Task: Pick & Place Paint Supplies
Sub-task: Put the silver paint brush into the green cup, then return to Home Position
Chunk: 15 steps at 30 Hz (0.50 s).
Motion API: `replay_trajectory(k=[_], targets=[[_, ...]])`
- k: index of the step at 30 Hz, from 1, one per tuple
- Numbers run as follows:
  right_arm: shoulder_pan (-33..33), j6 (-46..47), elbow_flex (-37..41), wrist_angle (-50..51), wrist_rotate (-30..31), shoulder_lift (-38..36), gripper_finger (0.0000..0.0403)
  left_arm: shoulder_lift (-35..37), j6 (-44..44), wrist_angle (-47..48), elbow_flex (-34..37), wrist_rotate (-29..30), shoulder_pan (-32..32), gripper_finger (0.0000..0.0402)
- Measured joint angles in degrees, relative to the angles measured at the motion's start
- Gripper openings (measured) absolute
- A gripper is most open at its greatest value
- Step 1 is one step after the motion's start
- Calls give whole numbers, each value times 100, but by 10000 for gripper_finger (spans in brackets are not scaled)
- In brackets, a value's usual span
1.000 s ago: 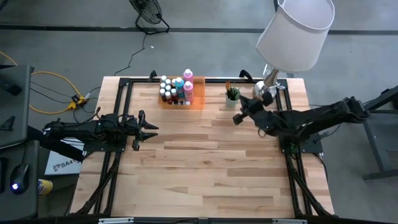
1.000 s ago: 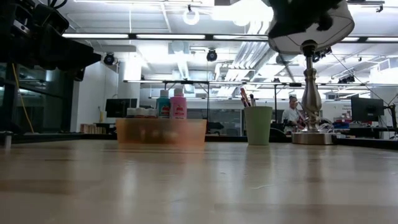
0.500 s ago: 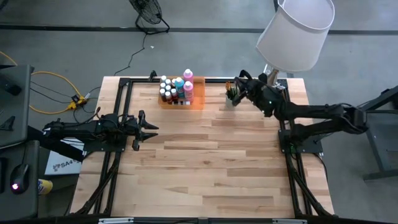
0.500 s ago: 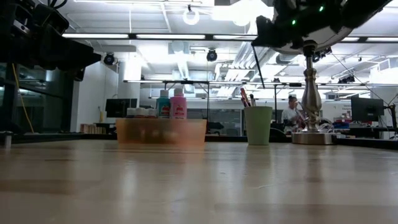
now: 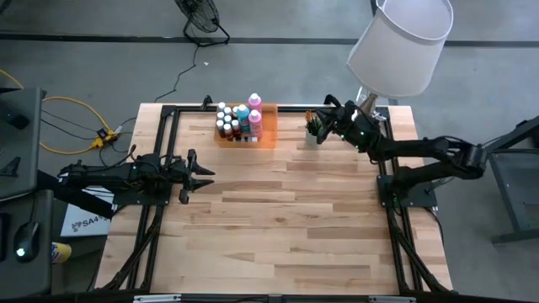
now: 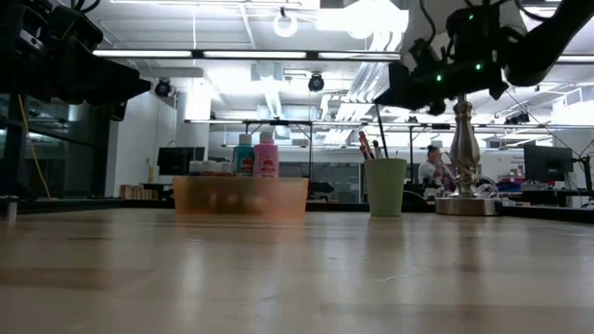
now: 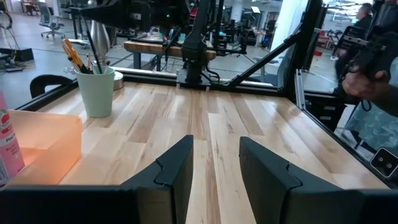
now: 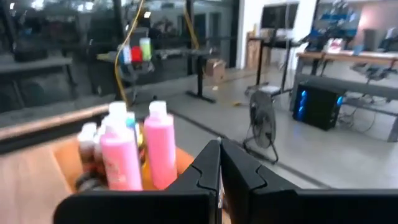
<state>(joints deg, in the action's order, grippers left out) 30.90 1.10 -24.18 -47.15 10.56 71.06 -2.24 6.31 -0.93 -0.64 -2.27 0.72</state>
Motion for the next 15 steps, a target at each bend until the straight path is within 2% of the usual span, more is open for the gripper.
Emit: replay_trajectory(k=[4,8,15], targets=[[-1,-57,-14,-366,-205,160,4,-2,0,0,0,-4,0,126],[1,-70,-11,-177,46,176,19,-2,0,0,0,-8,-1,126],[-1,-116,-11,19,-19,173,105,-2,-1,0,0,-8,0,126]])
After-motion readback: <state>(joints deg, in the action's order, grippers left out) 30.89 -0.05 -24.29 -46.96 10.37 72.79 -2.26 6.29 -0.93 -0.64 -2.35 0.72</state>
